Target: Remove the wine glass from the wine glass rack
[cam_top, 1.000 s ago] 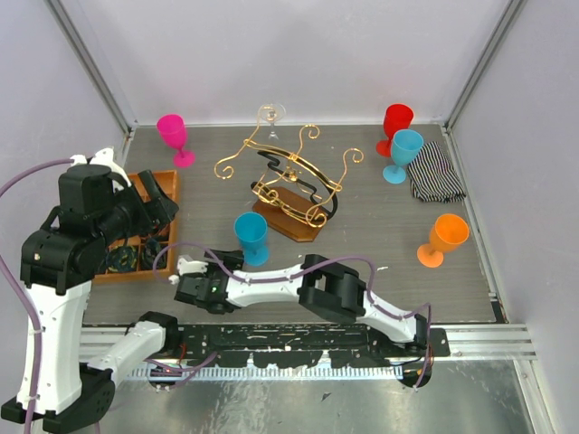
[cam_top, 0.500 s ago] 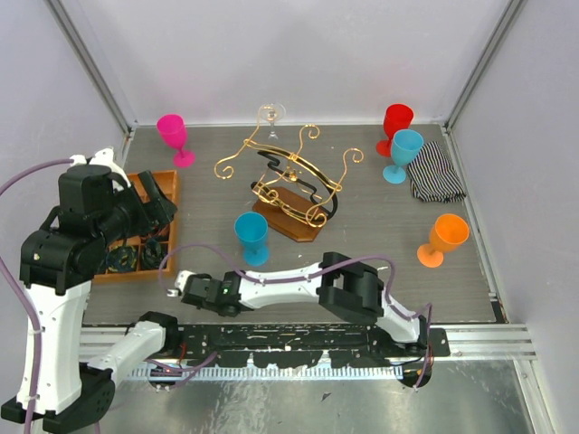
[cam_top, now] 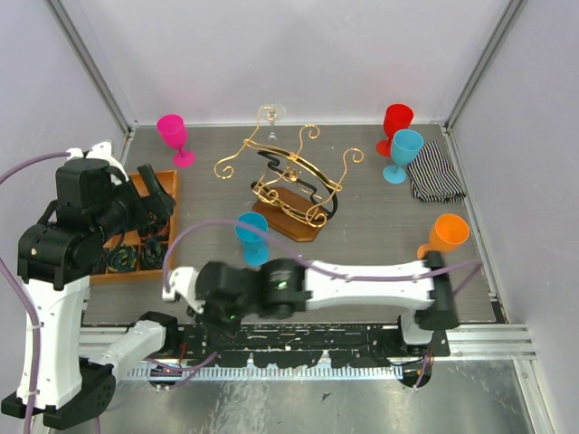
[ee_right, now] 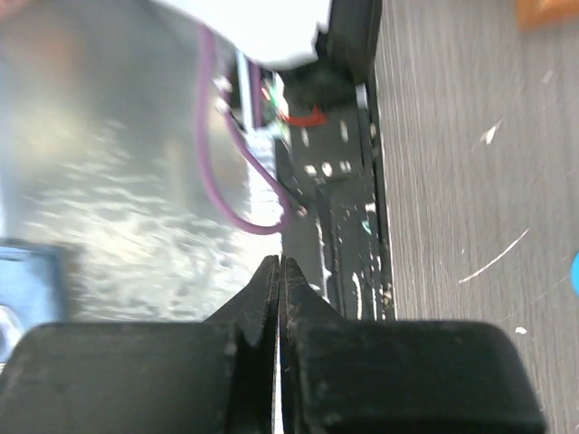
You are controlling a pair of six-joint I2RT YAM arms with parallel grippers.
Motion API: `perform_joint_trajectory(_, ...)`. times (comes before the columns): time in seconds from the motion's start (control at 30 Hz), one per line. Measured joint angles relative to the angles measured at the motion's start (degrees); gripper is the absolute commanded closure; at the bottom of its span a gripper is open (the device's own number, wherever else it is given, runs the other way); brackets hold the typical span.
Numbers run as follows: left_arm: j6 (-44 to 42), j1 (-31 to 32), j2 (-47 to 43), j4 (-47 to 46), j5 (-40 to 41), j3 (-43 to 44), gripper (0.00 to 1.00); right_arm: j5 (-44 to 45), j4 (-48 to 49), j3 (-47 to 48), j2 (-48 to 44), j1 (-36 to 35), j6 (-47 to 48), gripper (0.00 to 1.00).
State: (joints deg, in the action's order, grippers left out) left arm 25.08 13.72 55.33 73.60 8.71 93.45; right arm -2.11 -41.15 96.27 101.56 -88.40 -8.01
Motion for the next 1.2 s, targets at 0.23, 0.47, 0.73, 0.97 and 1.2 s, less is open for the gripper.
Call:
perform_joint_trajectory(0.23, 0.5, 0.0, 1.1, -2.6, -2.2, -1.2, 0.11, -5.7, -0.7, 10.6, -18.6, 12.3, -4.2, 0.8)
perform_joint_trajectory(0.47, 2.5, 0.0, 12.7, -8.0, -9.1, 1.2, 0.19, -0.1, -4.2, 24.5, -23.7, 31.3, -7.5, 0.46)
perform_joint_trajectory(0.73, 3.9, 0.0, 22.8, -11.8, -13.1, 10.2, 0.2, -14.4, -4.7, 35.0, -8.0, 62.2, -16.1, 0.45)
perform_joint_trajectory(0.97, 6.7, 0.0, 27.9, -16.8, -16.8, 15.4, 0.22, -28.5, -3.5, 37.7, 12.4, 72.1, -25.0, 0.45)
perform_joint_trajectory(1.2, 7.6, 0.0, 29.2, -18.0, -18.1, 15.4, 0.21, -35.1, 0.4, 40.9, 20.3, 74.3, -30.2, 0.46)
